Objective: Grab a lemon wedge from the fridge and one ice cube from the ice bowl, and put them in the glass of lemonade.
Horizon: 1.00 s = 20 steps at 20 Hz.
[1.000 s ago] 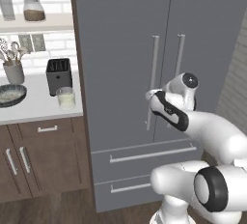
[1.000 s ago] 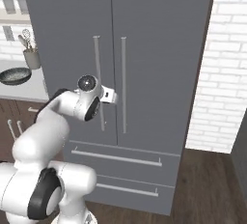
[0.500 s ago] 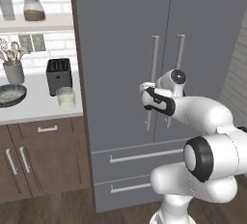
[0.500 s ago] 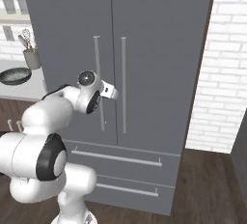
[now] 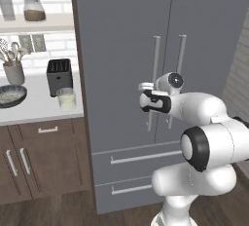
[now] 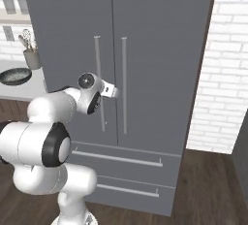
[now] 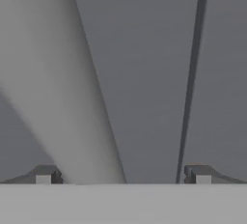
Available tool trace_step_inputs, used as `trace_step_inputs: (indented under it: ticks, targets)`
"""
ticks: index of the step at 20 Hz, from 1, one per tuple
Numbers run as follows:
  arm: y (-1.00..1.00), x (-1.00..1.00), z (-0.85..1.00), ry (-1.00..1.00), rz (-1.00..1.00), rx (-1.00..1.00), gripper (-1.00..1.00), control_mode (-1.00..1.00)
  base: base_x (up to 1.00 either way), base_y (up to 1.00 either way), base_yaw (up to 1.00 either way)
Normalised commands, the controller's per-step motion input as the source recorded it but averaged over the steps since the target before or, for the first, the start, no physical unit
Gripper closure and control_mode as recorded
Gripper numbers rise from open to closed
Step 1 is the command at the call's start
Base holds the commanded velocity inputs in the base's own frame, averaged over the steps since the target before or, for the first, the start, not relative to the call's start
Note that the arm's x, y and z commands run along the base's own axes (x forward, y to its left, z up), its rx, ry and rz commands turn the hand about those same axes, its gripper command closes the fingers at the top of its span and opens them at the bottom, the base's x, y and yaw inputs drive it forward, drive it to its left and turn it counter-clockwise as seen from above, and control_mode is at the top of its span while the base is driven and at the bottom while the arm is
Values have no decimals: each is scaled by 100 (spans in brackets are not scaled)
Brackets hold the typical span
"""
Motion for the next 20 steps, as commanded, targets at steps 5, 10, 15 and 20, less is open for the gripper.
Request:
trace_step_inputs:
  ticks: [5,10,15,20]
  targets:
    - [-3,65,0,-2,0,0,-100,-100,0,0,0]
    - [0,35,0,3,0,0,100,-100,0,0,0]
    - [0,-40,9,13,3,0,100,-100,0,0,0]
    - [0,-85,14,8,0,0,100,-100,0,0,0]
